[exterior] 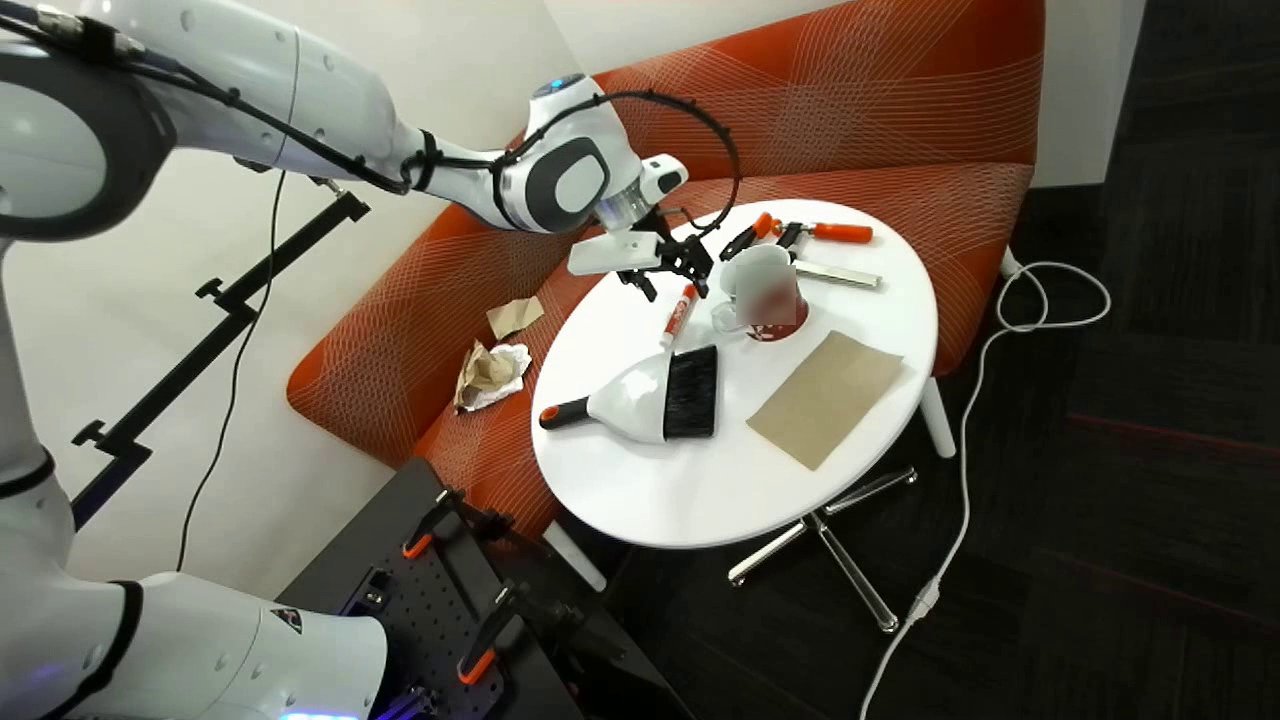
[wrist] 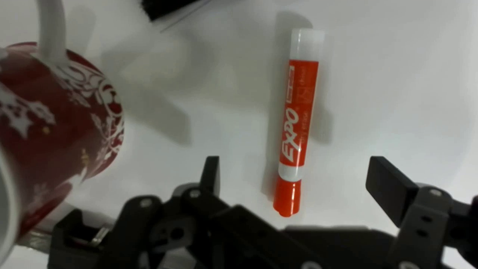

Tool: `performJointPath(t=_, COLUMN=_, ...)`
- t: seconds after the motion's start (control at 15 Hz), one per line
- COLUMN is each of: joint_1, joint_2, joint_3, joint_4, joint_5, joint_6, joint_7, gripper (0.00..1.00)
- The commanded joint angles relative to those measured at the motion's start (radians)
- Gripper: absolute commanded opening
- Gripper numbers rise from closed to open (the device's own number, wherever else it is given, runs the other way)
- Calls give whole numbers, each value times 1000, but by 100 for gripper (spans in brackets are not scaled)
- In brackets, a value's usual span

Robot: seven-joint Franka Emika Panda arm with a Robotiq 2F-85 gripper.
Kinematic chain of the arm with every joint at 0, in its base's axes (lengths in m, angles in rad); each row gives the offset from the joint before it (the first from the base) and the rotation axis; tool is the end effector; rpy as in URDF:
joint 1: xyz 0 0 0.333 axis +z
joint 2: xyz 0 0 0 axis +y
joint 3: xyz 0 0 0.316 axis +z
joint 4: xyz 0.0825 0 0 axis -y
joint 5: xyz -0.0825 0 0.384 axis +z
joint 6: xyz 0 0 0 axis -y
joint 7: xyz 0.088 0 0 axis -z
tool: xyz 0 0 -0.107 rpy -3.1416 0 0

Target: Put the marker in the mug

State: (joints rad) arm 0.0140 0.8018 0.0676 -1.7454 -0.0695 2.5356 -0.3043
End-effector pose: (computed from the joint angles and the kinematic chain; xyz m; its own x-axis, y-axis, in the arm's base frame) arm 0.6529 0.0513 0.1145 0.9119 0.4104 -0.0055 0.4104 -0.9118 -0.0117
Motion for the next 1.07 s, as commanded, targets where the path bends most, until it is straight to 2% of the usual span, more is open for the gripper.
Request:
performJointPath(t=0.0, joint_1=-4, joint_2=29, joint_3=6, joint_4=49, joint_5=-12, joint_6=-38, joint_7=13, gripper=100)
performJointPath(t=0.2, joint_1=-4, joint_2=43, joint_3=3, joint_4=60, joint_5=-13, joint_6=-38, joint_7=15, gripper=100)
performJointPath(t=0.27, joint_1=-3, joint_2=46, joint_3=2, joint_4=62, joint_5=-14, joint_6=-36, joint_7=16, gripper=75)
performJointPath(t=0.33, joint_1=-3, joint_2=49, joint_3=2, joint_4=64, joint_5=-15, joint_6=-34, joint_7=15, gripper=74)
performJointPath(t=0.87, joint_1=-5, joint_2=53, joint_3=2, joint_4=72, joint_5=-12, joint_6=-32, joint_7=19, gripper=12)
performJointPath(t=1.0, joint_1=0, joint_2=27, joint_3=2, joint_4=48, joint_5=-11, joint_6=-22, joint_7=30, gripper=1)
